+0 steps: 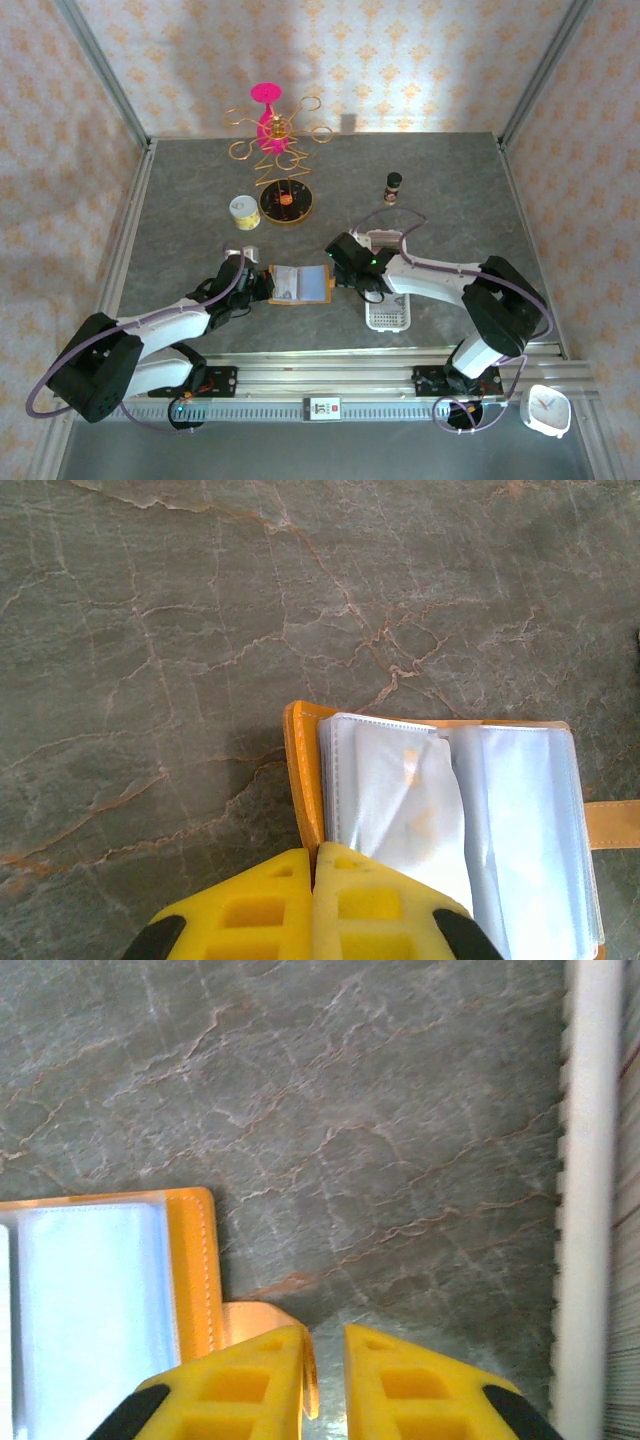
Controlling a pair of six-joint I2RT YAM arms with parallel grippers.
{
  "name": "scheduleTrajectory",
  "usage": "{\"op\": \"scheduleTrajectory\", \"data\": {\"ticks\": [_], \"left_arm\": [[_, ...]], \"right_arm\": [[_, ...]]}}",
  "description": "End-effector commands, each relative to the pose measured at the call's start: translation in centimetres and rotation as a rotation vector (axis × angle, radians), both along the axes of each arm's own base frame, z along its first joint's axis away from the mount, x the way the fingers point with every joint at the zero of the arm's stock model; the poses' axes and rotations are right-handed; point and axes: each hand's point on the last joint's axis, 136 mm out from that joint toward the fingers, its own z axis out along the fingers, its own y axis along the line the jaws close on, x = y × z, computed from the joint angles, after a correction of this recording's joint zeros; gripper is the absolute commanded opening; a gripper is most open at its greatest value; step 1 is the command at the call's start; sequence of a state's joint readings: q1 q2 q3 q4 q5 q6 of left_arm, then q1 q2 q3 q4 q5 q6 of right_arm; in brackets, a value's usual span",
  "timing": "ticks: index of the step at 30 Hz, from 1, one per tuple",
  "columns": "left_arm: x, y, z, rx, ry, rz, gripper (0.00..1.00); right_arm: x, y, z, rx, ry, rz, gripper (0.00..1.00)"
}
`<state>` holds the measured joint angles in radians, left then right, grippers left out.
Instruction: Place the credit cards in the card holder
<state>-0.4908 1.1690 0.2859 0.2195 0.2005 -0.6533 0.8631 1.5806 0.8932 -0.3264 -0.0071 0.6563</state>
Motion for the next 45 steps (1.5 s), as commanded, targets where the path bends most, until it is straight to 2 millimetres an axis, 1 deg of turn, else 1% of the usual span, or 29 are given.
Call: {"op": "scheduleTrajectory", "data": {"ticks": [1, 4, 7, 16, 18, 19, 21, 24, 29, 33, 35, 36, 40, 45], "left_arm": [[-0.2, 0.5, -0.1, 0.032, -0.005, 0.002, 0.0], [-0.2, 0.5, -0.1, 0.032, -0.004, 0.001, 0.0], [-0.1, 0.5, 0.0, 0.033, -0.004, 0.002, 0.0], [0.1, 0.3, 0.8, 0.027, -0.01, 0.003, 0.0], [0.1, 0.2, 0.9, 0.026, -0.002, -0.002, 0.0], [0.0, 0.0, 1.0, 0.018, 0.004, -0.009, 0.0], [-0.1, -0.9, 1.5, -0.017, 0.016, -0.042, 0.0], [-0.3, -2.6, 2.8, -0.078, 0.018, -0.091, 0.0], [-0.5, -5.3, 4.7, -0.105, 0.014, -0.159, 0.0], [-0.2, -7.5, 5.8, -0.122, 0.012, -0.201, 0.0], [0.0, -8.4, 5.8, -0.124, 0.013, -0.201, 0.0], [0.0, -9.3, 5.8, -0.133, 0.006, -0.216, 0.0], [0.4, -11.4, 4.3, -0.152, 0.055, -0.232, 0.0], [0.8, -13.5, 3.5, -0.204, 0.053, -0.236, 0.0]], "right_arm": [[-0.1, 0.3, 0.4, 0.05, -0.003, 0.002, 0.17], [-0.1, 0.4, 0.4, 0.064, -0.001, 0.002, 0.16], [-0.1, 0.4, 0.7, 0.079, -0.007, 0.001, 0.09], [-0.2, 1.0, 1.8, 0.155, -0.028, 0.005, 0.08], [-0.3, 1.4, 1.9, 0.184, -0.027, 0.013, 0.0], [-0.4, 1.6, 1.9, 0.201, -0.024, 0.017, 0.0], [-0.7, 2.1, 1.7, 0.23, -0.014, 0.026, 0.0], [-0.8, 2.1, 1.2, 0.231, -0.005, 0.025, 0.0], [-1.1, 2.1, -0.2, 0.206, 0.023, 0.028, 0.0], [-1.4, 2.2, -0.7, 0.21, 0.026, 0.032, 0.0], [-1.5, 2.1, -0.9, 0.212, 0.026, 0.032, 0.0], [-1.6, 2.2, -0.9, 0.219, 0.027, 0.033, 0.0], [-1.6, 2.0, -0.8, 0.223, 0.019, 0.026, 0.0], [-1.8, 1.3, -0.5, 0.217, 0.002, 0.011, 0.0]]}}
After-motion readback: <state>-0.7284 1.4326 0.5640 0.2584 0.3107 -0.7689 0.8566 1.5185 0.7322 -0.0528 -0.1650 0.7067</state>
